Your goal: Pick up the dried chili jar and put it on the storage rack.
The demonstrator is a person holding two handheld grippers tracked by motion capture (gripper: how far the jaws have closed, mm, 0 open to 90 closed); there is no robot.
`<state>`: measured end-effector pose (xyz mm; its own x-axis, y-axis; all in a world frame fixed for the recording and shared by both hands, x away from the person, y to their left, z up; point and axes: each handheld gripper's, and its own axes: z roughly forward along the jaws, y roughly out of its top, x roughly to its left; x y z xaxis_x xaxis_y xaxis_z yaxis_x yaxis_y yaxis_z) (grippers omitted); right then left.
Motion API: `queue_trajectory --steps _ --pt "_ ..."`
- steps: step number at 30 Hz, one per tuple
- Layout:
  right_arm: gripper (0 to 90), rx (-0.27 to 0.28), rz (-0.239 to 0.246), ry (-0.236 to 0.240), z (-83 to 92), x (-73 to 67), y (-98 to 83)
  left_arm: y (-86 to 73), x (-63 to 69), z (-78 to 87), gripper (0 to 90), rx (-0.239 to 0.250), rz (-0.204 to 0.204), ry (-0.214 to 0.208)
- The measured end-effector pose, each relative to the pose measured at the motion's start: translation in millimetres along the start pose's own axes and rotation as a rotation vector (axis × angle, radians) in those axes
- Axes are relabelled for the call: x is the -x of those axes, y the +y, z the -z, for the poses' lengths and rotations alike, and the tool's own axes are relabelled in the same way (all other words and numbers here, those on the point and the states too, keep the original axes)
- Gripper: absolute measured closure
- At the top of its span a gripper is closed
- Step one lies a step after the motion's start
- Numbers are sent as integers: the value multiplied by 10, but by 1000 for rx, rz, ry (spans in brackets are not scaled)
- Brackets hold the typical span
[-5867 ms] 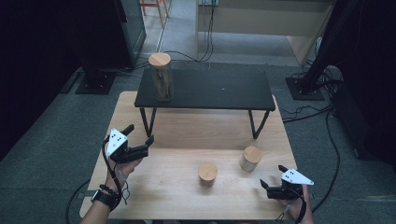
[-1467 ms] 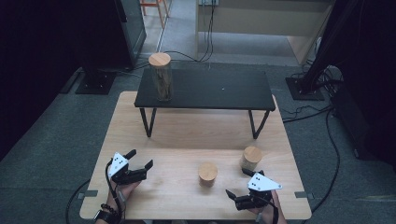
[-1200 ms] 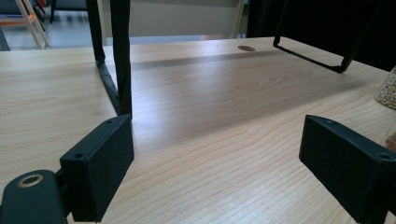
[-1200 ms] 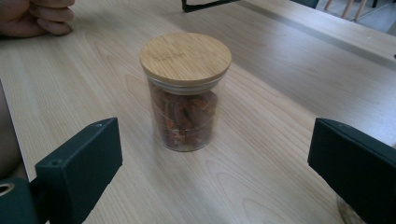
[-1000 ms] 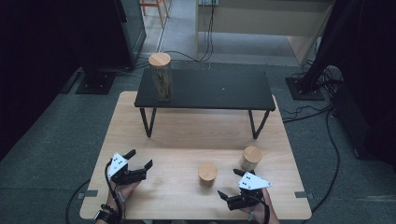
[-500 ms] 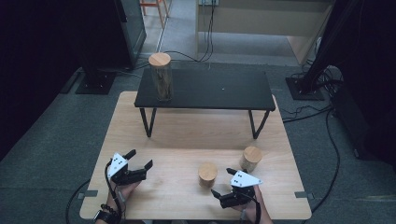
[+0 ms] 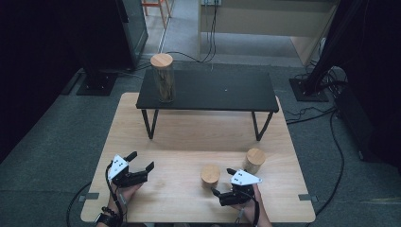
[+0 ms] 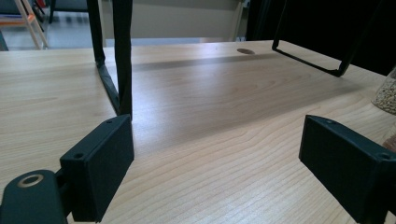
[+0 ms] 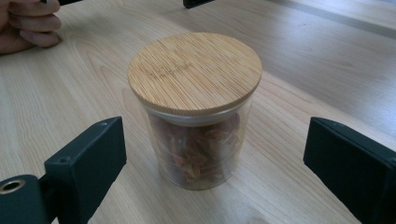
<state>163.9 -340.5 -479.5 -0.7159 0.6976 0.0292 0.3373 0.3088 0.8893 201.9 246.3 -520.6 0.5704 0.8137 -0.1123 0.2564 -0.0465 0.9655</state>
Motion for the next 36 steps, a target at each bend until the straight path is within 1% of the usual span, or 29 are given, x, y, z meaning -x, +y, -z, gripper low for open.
queue_trajectory --steps 7,9,14,16,18,21,23,31,36 --pt "61 0 10 17 -110 -32 48 -4 -2 3 102 3 2 1" --pt "81 0 13 19 -136 -43 59 -4 -1 3 102 3 3 2" --pt "81 1 12 17 -188 -66 88 -9 -5 4 102 6 6 1" --pt "81 -1 12 14 -206 -76 100 -11 -4 5 102 7 7 2" --pt "113 -3 11 10 -221 -84 107 -11 -6 7 102 7 9 2" --pt "116 -6 4 3 -241 -95 115 -11 -6 7 102 8 9 2" --pt "141 -4 2 3 -249 -97 113 -13 -7 7 102 9 9 1" --pt "150 -18 -12 -23 -305 -127 123 -12 -10 9 102 8 9 2" --pt "184 -19 -12 -29 -321 -134 131 -14 -12 9 102 10 12 1"
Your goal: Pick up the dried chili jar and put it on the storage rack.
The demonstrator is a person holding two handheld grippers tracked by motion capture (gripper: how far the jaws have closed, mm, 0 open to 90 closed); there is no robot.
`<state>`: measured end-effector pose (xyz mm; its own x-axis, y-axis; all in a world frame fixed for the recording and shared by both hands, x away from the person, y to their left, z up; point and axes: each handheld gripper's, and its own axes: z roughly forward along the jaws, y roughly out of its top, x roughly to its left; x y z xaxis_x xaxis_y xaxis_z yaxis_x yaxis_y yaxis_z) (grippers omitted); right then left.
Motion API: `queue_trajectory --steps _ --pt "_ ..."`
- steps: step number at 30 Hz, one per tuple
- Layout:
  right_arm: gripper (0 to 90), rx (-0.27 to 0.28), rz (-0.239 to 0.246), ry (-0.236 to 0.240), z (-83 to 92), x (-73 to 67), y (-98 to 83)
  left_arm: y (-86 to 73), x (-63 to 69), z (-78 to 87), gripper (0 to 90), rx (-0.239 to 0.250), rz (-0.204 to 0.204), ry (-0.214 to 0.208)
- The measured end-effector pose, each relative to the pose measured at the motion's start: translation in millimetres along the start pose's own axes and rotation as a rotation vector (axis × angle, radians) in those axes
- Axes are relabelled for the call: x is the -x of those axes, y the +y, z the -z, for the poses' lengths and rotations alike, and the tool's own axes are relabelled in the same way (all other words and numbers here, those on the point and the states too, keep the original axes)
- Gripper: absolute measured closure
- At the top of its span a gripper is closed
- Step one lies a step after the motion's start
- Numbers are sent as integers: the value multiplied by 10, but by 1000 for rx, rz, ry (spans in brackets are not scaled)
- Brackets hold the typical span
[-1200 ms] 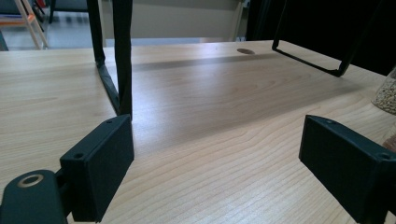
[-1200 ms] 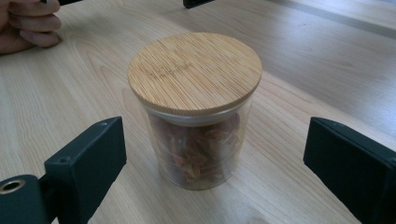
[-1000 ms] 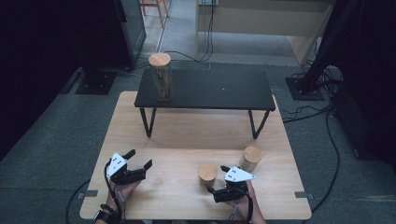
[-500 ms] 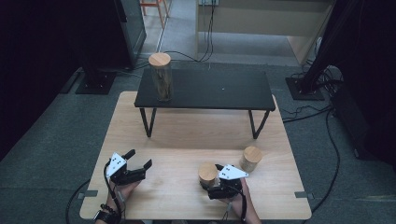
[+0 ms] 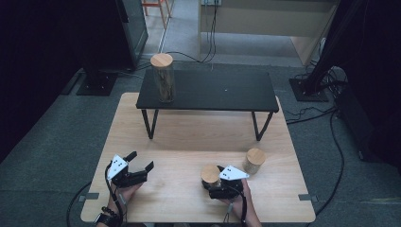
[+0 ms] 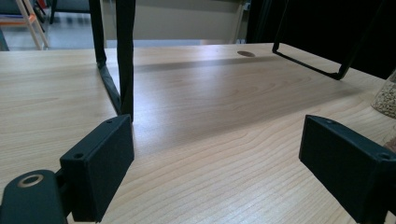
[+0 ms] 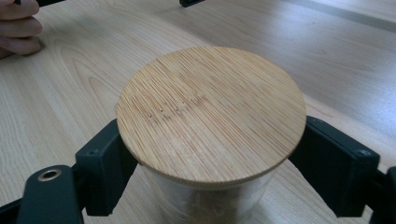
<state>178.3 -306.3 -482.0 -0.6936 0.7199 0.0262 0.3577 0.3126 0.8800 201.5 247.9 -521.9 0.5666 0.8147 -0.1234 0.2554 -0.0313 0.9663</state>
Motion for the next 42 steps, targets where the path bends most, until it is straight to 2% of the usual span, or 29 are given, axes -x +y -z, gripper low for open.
queue_trajectory --steps 6,24,30,33,42 --pt "246 -1 8 1 -3 -16 17 0 1 0 102 0 -1 0" --pt "254 -11 -2 -5 57 -6 83 -4 -2 3 102 3 2 0" --pt "254 -5 2 -2 120 -14 173 -6 1 4 102 4 2 1" --pt "254 -21 0 -7 148 -24 262 -5 4 4 102 3 2 1" --pt "254 -23 -22 -4 284 18 473 -6 6 6 102 4 1 2"
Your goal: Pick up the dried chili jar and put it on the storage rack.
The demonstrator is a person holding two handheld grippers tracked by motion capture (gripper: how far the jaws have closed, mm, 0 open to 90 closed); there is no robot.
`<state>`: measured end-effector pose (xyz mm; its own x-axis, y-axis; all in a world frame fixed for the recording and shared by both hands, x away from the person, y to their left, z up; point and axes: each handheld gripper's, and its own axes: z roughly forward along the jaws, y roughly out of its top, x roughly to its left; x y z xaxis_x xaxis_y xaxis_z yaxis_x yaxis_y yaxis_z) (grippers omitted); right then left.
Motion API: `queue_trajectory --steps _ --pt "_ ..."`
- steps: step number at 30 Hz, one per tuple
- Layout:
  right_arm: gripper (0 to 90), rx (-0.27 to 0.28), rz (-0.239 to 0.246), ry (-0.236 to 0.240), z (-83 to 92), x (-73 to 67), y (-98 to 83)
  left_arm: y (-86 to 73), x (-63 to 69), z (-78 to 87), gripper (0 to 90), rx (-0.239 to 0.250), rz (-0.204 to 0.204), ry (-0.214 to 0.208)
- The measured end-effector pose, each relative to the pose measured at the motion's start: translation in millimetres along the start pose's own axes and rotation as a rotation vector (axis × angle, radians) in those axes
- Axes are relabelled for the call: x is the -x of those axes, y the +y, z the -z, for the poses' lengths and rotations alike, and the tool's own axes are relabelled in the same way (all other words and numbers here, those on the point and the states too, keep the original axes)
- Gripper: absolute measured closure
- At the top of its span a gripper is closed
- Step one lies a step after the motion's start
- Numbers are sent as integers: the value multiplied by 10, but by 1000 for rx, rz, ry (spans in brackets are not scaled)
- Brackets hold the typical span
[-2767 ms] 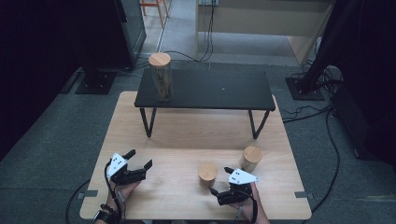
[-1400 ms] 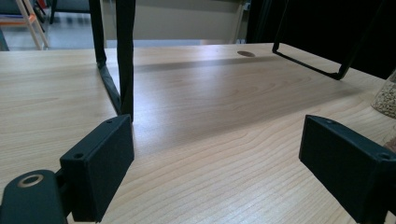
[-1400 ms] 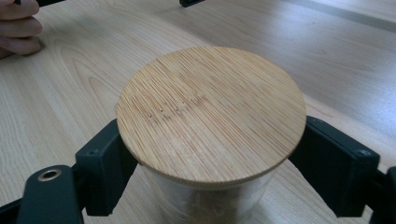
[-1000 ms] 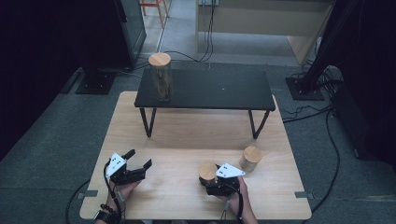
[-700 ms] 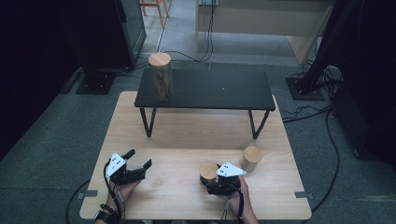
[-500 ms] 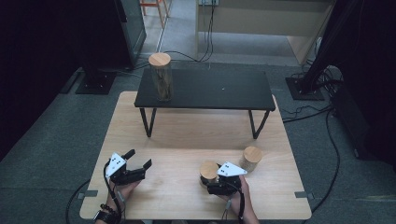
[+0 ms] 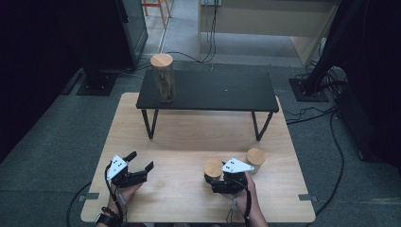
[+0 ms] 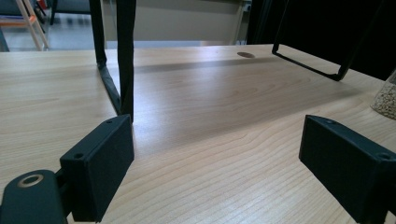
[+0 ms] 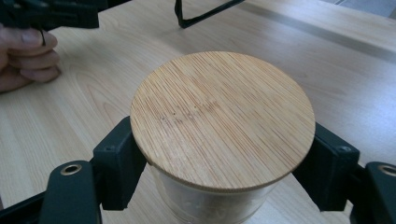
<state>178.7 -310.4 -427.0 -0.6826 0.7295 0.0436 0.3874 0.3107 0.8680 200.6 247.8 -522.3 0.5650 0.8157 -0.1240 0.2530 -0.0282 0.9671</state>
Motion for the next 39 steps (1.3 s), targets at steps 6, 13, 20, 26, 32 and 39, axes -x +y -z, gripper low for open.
queue_trajectory --steps 6,13,20,26,32,39 --pt "254 7 1 -9 98 28 135 0 4 -1 102 -1 -4 0" --pt "254 10 4 -22 224 62 308 2 7 -1 102 -2 -6 -1" --pt "254 22 1 -41 345 110 495 6 11 -4 102 -5 -11 0" --pt "254 44 10 -52 428 158 714 6 17 -5 102 -5 -12 0" --pt "254 58 19 -60 463 175 906 13 16 -8 102 -10 -18 -4" --pt "254 69 39 -68 508 189 1123 13 9 -7 102 -9 -17 -6"
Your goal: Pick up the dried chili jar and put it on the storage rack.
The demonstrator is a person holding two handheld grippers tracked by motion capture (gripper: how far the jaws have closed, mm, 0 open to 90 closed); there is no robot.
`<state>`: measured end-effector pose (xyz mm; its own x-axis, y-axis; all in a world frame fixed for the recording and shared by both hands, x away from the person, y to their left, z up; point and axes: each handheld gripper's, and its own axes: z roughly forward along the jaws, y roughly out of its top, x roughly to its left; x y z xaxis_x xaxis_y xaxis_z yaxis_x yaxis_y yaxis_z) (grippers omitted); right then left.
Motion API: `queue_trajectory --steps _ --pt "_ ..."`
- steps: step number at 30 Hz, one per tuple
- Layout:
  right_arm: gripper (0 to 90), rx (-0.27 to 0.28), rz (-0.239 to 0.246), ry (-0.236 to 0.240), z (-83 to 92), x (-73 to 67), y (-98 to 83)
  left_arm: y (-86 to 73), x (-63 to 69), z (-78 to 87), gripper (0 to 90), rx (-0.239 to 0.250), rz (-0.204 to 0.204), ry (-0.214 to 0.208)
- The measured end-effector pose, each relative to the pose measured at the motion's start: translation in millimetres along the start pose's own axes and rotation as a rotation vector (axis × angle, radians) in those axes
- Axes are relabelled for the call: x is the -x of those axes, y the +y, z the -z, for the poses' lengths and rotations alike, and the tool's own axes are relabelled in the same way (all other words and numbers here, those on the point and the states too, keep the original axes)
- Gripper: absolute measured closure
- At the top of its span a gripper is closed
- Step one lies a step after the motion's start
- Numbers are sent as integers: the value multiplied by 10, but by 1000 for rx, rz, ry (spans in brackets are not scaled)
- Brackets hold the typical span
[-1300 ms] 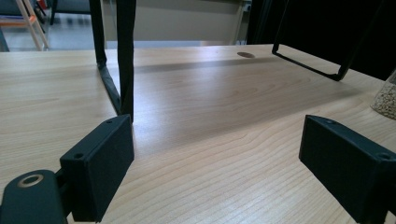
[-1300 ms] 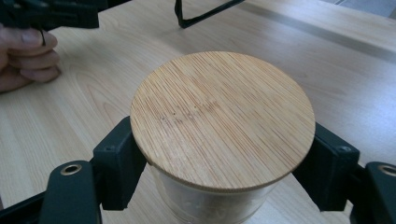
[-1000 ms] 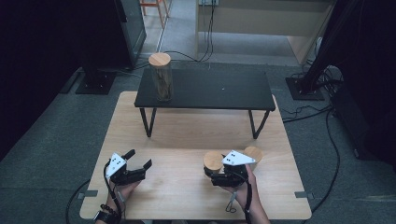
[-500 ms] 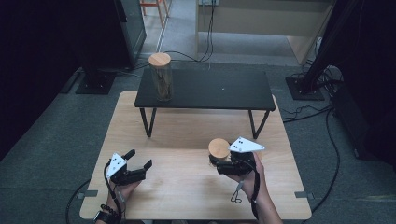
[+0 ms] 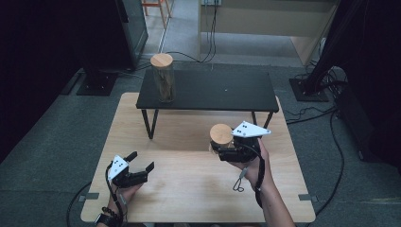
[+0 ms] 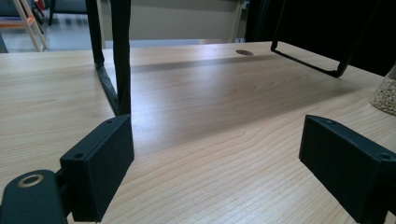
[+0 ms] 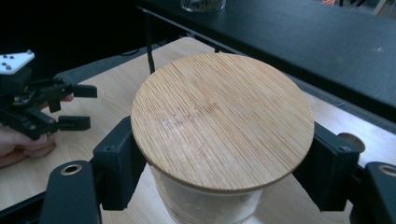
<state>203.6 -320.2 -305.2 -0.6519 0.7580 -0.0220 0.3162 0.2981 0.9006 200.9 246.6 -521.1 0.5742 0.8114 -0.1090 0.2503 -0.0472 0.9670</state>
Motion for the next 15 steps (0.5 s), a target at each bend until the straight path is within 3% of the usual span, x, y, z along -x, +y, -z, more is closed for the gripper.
queue_trajectory --steps 15 --pt "254 7 1 -46 33 99 358 -2 1 -3 102 1 -2 -5"
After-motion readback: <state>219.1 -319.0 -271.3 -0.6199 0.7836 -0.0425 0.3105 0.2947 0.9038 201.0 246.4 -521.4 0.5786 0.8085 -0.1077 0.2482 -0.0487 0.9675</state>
